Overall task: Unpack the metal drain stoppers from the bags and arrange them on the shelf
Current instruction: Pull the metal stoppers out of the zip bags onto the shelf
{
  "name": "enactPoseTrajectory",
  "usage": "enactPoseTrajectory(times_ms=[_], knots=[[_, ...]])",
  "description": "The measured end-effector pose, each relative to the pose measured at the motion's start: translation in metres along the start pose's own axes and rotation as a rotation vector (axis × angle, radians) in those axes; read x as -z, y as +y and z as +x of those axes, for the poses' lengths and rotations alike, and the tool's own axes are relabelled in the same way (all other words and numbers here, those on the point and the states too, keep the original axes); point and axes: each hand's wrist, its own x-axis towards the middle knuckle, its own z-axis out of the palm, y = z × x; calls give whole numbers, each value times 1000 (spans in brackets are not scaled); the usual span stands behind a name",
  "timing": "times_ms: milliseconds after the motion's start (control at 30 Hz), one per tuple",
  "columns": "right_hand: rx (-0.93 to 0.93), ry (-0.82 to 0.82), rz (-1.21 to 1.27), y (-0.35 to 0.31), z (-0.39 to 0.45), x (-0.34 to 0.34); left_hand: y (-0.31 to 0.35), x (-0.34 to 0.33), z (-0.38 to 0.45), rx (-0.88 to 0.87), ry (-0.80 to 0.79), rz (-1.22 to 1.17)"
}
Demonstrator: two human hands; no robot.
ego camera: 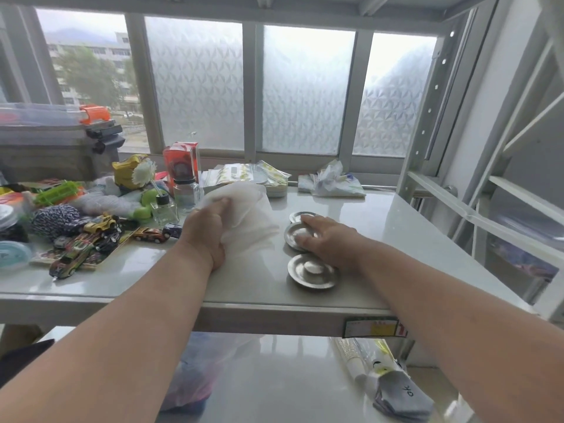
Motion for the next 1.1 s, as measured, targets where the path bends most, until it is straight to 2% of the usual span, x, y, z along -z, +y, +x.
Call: enactPoseTrajectory(times_ms=[100,300,433,600,667,800,900,967,1100], knots=[[19,-28,-103,-17,16,-7,2,4,5,-6,42,-44],[-10,-81,-44,-24,28,-9,1,0,8,19,88,-35],[3,-62,229,-13,23,-2,1,1,9,24,75,-7],[-56,105,752,2,9,18,1,-2,2,-57,65,44],[-85,125,880,7,2,26,3,-6,-6,-95,-1,87],[-13,45,1104,4,-12,49,21,-37,-27,-129,-319,240],[53,48,1125,1,-13,58,31,-76,-37,-103,-485,388],[21,159,1123,7,-6,58,31,-95,-36,-118,-503,403],[-107,335,1215,29,8,64,22,-111,-16,-100,-428,353]])
